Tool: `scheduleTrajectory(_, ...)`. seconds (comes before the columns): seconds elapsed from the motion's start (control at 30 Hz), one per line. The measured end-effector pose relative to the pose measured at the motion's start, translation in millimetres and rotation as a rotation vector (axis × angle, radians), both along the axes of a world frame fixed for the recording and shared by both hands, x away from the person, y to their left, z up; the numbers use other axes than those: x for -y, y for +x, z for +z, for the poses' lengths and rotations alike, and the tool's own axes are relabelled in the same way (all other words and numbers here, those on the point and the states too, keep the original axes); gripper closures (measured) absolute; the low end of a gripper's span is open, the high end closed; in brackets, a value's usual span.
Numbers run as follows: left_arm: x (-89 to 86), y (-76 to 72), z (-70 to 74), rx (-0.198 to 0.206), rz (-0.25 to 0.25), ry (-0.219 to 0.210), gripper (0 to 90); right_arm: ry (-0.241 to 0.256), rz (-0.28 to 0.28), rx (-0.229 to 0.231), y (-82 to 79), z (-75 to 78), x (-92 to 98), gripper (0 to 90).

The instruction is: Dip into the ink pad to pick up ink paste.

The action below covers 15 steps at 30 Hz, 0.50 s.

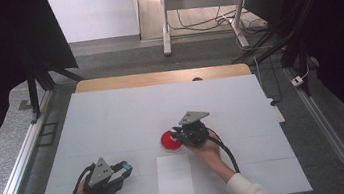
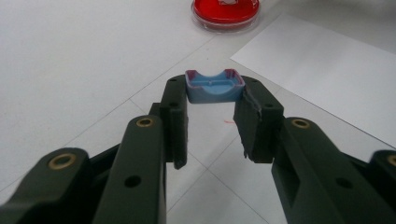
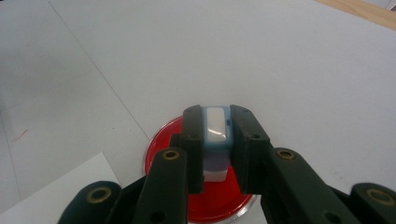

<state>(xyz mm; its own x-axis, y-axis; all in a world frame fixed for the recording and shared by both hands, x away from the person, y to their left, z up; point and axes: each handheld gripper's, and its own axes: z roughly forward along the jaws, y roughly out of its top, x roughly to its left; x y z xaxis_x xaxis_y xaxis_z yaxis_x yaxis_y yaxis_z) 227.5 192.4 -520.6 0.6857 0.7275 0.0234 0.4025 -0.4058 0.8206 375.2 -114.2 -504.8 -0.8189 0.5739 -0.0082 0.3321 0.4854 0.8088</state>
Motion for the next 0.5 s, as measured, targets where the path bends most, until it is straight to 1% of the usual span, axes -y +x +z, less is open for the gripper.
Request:
scheduleTrajectory(0.2,0.3,-0.4,0.1,0.0,-0.001,0.001,65.5,-0.017,-0.001,0.013,-2.0,0.0,-1.1,75.3)
scheduleTrajectory(0.5,-0.5,-0.6,0.2,0.001,0.004,0.0,65.5,-0.006,-0.005,0.026,-4.7,-2.1,0.3,75.3)
